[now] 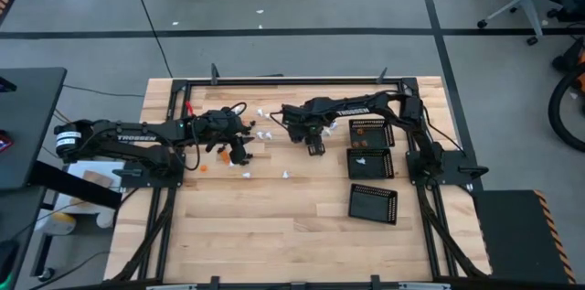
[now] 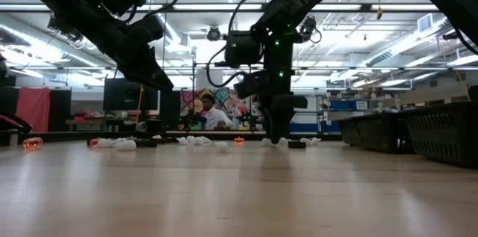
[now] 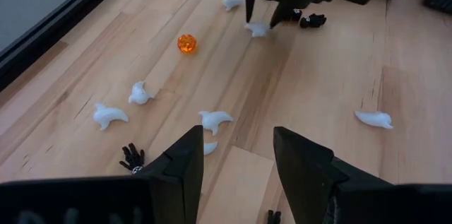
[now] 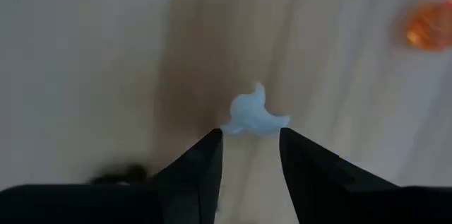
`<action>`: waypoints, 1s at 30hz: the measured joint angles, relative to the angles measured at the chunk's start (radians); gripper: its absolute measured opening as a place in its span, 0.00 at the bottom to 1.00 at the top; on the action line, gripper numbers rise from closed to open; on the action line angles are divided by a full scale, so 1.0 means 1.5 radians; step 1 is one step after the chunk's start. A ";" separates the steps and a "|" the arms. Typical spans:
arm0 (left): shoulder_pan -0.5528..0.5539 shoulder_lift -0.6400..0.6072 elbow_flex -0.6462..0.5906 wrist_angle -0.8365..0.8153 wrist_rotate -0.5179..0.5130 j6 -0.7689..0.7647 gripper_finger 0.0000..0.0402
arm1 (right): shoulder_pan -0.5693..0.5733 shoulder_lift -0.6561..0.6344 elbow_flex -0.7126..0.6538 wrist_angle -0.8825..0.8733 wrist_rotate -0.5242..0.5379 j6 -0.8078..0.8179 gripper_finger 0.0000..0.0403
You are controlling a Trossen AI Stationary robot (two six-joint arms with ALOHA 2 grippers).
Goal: Sort Halloween decoration
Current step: Put the white ghost toy into the center black bin
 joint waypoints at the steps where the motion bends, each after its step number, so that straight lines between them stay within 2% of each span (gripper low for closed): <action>1: 0.000 0.000 0.000 0.000 0.000 0.000 0.39 | -0.001 0.000 0.000 0.002 -0.019 -0.003 0.36; 3: 0.000 0.000 0.000 0.000 0.000 0.000 0.39 | -0.001 0.000 0.000 0.004 -0.040 -0.009 0.36; 11: 0.000 0.000 0.000 0.000 0.000 0.000 0.39 | -0.002 0.000 0.000 0.049 -0.045 -0.035 0.36; 22: 0.000 0.000 0.000 -0.001 0.000 0.000 0.39 | 0.004 0.000 0.000 0.072 -0.047 -0.181 0.36; 30: 0.000 0.000 0.000 -0.001 0.000 0.000 0.39 | -0.003 0.000 -0.003 0.092 -0.075 -0.163 0.36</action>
